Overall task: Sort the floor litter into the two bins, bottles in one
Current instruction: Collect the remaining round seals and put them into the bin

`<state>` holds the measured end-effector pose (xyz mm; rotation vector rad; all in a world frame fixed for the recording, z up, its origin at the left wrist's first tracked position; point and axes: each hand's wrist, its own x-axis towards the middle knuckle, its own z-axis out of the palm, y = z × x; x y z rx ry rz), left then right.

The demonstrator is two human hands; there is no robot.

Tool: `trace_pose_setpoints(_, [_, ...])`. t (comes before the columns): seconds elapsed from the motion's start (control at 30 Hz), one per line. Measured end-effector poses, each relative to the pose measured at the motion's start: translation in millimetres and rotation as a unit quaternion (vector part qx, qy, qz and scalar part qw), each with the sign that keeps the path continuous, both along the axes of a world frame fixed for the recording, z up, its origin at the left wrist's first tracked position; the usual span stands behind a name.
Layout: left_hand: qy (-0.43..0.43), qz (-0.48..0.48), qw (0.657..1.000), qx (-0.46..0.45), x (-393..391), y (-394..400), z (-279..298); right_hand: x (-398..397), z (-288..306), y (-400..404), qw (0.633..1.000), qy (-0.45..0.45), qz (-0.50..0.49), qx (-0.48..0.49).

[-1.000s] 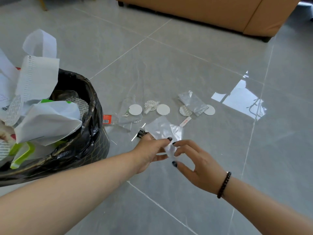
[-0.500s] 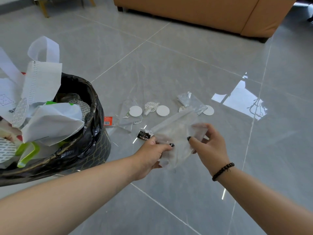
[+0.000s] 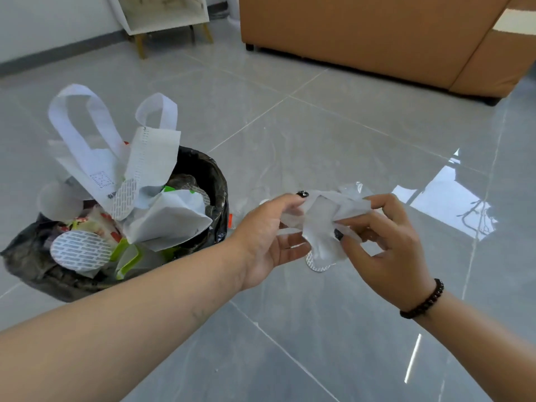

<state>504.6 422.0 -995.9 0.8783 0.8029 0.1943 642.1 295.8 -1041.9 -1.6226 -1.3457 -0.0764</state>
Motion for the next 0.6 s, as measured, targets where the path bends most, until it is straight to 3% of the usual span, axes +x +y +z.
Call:
trace_pose_setpoints(0.13, [-0.061, 0.065, 0.996, -0.005, -16.7, 5.3, 16.3, -23.9, 21.8, 4.1, 0.966, 0.228, 0.119, -0.013])
trace_pose_setpoints(0.17, [-0.070, 0.075, 0.995, 0.011, -21.3, 5.7, 19.1, -27.8, 25.7, 4.7, 0.941, 0.312, 0.129, -0.009])
trace_pose_setpoints(0.27, [-0.069, 0.077, 0.987, 0.119, -36.9, 10.4, 25.4, -32.8, 35.1, 13.7, 0.802, 0.576, 0.150, -0.053])
trace_pose_setpoints(0.33, [-0.068, 0.080, 0.974, 0.201, -45.9, 14.2, 31.3, -35.4, 41.5, 23.3, 0.740, 0.641, 0.180, -0.097])
trace_pose_setpoints(0.37, [-0.074, 0.083, 0.965, 0.237, -50.5, 15.1, 36.4, -38.0, 45.0, 28.7, 0.726, 0.651, 0.193, -0.111])
trace_pose_setpoints(0.5, [-0.091, 0.107, 0.930, 0.340, -66.9, 22.3, 57.4, -53.1, 62.3, 53.2, 0.736, 0.633, 0.213, -0.110])
trace_pose_setpoints(0.6, [-0.034, 0.113, 0.887, 0.446, -80.2, 40.7, 64.1, -62.3, 77.8, 78.1, 0.751, 0.633, 0.171, -0.072])
